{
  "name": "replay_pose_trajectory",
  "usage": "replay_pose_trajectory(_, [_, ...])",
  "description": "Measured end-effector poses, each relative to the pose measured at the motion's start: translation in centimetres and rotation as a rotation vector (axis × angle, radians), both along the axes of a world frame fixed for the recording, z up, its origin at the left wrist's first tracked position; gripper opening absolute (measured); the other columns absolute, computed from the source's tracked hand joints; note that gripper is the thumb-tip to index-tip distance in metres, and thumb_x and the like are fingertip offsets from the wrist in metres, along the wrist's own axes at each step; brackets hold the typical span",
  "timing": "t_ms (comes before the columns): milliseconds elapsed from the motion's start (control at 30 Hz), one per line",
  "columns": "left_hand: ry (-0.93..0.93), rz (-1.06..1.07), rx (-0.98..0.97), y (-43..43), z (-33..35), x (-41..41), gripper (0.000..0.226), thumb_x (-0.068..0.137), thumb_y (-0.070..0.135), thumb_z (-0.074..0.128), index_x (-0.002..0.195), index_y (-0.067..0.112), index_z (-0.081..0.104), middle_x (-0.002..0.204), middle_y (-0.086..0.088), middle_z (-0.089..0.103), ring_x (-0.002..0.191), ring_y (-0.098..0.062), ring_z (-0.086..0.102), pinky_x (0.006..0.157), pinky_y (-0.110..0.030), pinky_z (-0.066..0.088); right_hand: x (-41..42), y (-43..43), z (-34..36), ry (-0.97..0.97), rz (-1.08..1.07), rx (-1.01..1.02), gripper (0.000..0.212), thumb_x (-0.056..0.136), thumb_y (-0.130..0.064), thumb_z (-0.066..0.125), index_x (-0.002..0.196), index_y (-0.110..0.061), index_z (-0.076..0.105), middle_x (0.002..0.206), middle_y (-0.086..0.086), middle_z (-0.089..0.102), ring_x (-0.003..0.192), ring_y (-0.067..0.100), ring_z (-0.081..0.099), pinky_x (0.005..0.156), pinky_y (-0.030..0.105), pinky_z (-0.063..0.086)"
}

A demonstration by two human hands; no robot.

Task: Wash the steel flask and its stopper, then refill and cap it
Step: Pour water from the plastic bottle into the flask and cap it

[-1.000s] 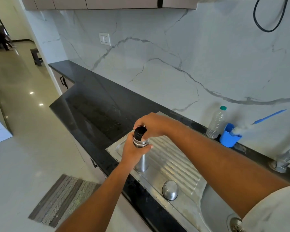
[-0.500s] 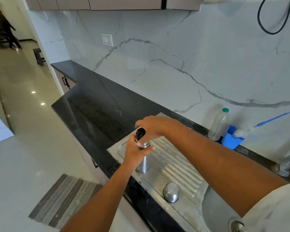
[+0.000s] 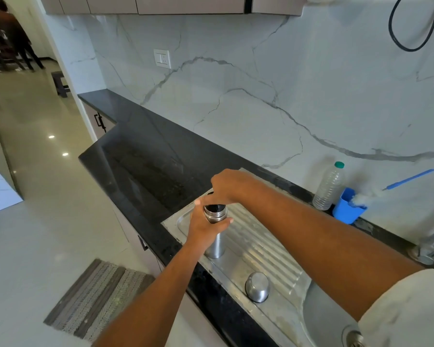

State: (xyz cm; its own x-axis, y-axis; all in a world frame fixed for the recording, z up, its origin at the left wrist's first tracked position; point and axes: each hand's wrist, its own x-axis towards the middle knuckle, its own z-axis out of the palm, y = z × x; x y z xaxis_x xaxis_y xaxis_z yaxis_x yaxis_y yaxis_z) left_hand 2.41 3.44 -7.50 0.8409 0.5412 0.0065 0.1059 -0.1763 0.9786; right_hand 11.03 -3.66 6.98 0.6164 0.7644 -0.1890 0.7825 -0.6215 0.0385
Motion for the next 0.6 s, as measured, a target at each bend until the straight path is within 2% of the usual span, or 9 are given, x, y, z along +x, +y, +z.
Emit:
replay_pose_trajectory(33, [-0.002,0.001,-0.003,0.1,-0.1,0.1,0.073,0.067,0.021,0.097,0.121,0.042,0.052,0.115,0.009,0.070,0.106,-0.008,0.070,0.100,-0.036,0.056,0.1,-0.1,0.3,0.053,0.085,-0.015,0.056,0.091,-0.066,0.060,0.122,-0.020,0.064,0.102,-0.001,0.069,0.092,0.020,0.066,0.081,0.031,0.053])
replay_pose_trajectory(67, [-0.005,0.001,-0.002,0.1,-0.2,0.1,0.074,0.066,0.022,0.097,0.123,0.039,0.053,0.115,0.010,0.071,0.106,-0.007,0.070,0.101,-0.038,0.056,0.2,-0.2,0.5,0.086,0.179,-0.040,0.049,0.091,-0.052,0.068,0.131,-0.024,0.059,0.108,-0.004,0.066,0.099,0.020,0.064,0.079,0.029,0.050])
replay_pose_trajectory(133, [0.002,0.010,-0.003,0.1,-0.2,0.1,0.078,0.065,0.023,0.098,0.128,0.036,0.053,0.115,0.012,0.070,0.105,-0.007,0.070,0.100,-0.038,0.057,0.4,0.0,0.3,0.059,0.295,-0.065,0.041,0.091,-0.034,0.074,0.129,-0.027,0.063,0.109,-0.005,0.066,0.101,0.019,0.065,0.077,0.025,0.047])
replay_pose_trajectory(200, [0.005,0.014,-0.004,0.1,-0.2,0.0,0.075,0.065,0.022,0.098,0.124,0.036,0.053,0.112,0.010,0.071,0.100,-0.008,0.072,0.097,-0.039,0.059,0.5,0.5,-0.5,-0.029,0.259,-0.024,0.034,0.092,-0.039,0.073,0.121,-0.023,0.069,0.103,-0.003,0.071,0.092,0.017,0.068,0.073,0.022,0.050])
replay_pose_trajectory(333, [0.014,0.006,-0.015,0.1,-0.1,0.0,0.071,0.066,0.018,0.098,0.117,0.037,0.052,0.112,0.008,0.070,0.097,-0.004,0.071,0.096,-0.033,0.059,0.7,0.8,-1.6,-0.058,0.048,0.059,0.045,0.092,-0.061,0.061,0.095,-0.018,0.071,0.073,-0.002,0.067,0.065,0.014,0.066,0.056,0.019,0.040])
replay_pose_trajectory(433, [0.026,0.015,-0.018,0.1,-0.1,0.0,0.077,0.063,0.022,0.099,0.121,0.039,0.052,0.115,0.010,0.069,0.104,-0.007,0.070,0.096,-0.033,0.058,0.5,0.7,-2.1,-0.050,-0.039,0.076,0.053,0.094,-0.065,0.054,0.073,-0.019,0.064,0.065,0.000,0.064,0.061,0.014,0.064,0.061,0.021,0.045])
replay_pose_trajectory(467, [0.027,0.015,-0.017,0.1,-0.2,0.0,0.076,0.063,0.022,0.099,0.119,0.041,0.051,0.115,0.010,0.069,0.103,-0.007,0.070,0.094,-0.032,0.058,0.4,0.6,-2.1,-0.062,-0.035,0.062,0.055,0.095,-0.067,0.052,0.072,-0.018,0.064,0.066,0.000,0.064,0.063,0.014,0.064,0.063,0.021,0.047])
replay_pose_trajectory(533, [0.027,0.003,-0.015,0.1,0.0,-0.1,0.070,0.067,0.019,0.097,0.114,0.041,0.051,0.112,0.007,0.070,0.099,-0.005,0.070,0.089,-0.026,0.057,0.2,0.3,-1.7,-0.084,0.034,0.013,0.050,0.094,-0.064,0.055,0.093,-0.015,0.064,0.078,0.000,0.064,0.071,0.015,0.064,0.063,0.023,0.047])
replay_pose_trajectory(600, [0.018,-0.010,-0.006,0.1,0.2,-0.2,0.066,0.070,0.019,0.096,0.115,0.040,0.052,0.110,0.008,0.071,0.097,-0.004,0.070,0.090,-0.028,0.057,0.0,-0.2,-1.2,-0.076,0.170,-0.049,0.043,0.093,-0.054,0.063,0.118,-0.021,0.055,0.094,0.001,0.062,0.084,0.017,0.062,0.069,0.027,0.052])
